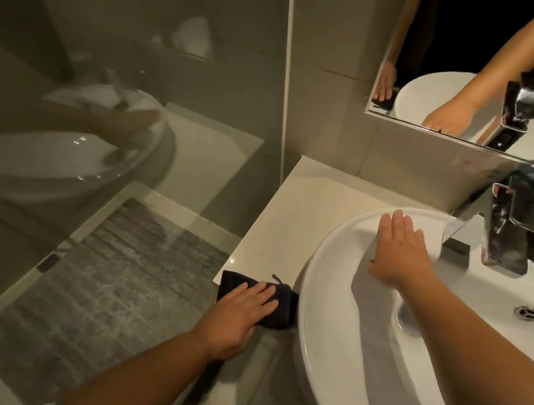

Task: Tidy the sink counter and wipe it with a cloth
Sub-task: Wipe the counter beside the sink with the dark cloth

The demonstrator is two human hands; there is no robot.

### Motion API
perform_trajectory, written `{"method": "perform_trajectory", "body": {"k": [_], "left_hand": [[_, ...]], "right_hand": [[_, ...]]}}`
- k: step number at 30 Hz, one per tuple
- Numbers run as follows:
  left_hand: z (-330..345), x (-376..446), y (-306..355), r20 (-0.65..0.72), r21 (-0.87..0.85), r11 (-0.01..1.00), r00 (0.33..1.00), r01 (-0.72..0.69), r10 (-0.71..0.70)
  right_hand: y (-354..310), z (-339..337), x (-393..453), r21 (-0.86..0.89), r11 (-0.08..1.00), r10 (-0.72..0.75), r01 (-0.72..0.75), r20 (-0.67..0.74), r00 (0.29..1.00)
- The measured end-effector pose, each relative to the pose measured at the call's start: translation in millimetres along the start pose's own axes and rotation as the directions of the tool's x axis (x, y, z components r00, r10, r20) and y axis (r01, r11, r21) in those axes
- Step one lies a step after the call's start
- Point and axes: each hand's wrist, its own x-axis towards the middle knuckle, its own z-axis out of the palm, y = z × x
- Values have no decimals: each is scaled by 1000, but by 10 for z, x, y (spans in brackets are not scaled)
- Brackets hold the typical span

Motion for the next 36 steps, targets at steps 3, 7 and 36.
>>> {"method": "perform_trajectory", "body": {"k": [3, 7, 36], "left_hand": [[51, -282, 144, -12, -71, 995, 998, 66, -67], [77, -570, 301, 37, -526, 761, 904, 380, -426], [-318, 3884, 124, 182, 176, 838, 853, -517, 489]], "right_hand": [[6, -47, -16, 6, 1000, -2, 2, 36, 999], [22, -73, -42, 2, 1000, -17, 17, 57, 998], [71, 284, 86, 24, 999, -28, 35, -252, 967]]}}
